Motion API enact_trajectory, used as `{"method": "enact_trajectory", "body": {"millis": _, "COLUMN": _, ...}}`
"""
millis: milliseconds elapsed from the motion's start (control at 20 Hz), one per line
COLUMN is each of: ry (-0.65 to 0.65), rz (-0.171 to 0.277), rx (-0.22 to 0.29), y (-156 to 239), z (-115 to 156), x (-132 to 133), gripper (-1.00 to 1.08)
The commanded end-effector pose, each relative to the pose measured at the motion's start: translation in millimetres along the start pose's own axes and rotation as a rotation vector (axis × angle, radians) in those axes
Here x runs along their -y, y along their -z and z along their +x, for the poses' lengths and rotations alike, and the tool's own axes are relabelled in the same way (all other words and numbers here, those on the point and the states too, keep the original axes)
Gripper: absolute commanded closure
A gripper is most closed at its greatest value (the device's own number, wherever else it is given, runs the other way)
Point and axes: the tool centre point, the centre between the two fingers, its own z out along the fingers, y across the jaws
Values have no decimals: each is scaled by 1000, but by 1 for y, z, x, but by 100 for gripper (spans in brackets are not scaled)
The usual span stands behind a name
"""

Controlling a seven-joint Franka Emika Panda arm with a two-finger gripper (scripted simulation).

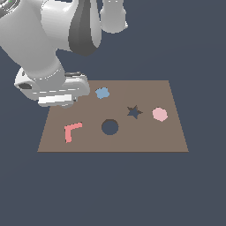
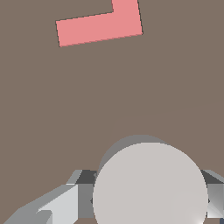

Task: Insert a designated object into the corresponding slot on a board.

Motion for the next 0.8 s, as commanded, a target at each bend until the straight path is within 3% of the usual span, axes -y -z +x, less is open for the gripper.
{"method": "enact_trajectory", "body": {"millis": 0, "ry": 39, "rz": 0, "rx": -1, "y": 0, "z": 4, "x": -2, "gripper": 108}}
{"method": "enact_trajectory", "body": {"millis": 400, "ry": 240, "rz": -1, "rx": -1, "y": 1, "z": 25, "x": -6, "gripper": 108}}
{"method": "enact_trajectory", "body": {"millis": 750, "ry": 505, "rz": -2, "rx": -1, "y": 2, "z": 53, "x": -6, "gripper": 108}}
